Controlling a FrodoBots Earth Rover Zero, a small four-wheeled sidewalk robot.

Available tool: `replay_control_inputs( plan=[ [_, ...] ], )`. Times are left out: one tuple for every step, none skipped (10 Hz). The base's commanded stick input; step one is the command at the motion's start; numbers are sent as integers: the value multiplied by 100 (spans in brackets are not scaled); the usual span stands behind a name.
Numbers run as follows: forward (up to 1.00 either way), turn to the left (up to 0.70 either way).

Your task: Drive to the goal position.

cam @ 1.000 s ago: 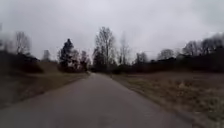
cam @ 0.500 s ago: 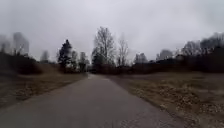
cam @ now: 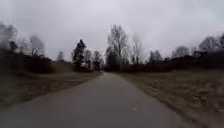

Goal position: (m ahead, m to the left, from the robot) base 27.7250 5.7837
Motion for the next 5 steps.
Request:
replay_control_inputs(
  plan=[
    [100,0],
    [100,0],
    [100,0],
    [100,0],
    [100,1]
  ],
)
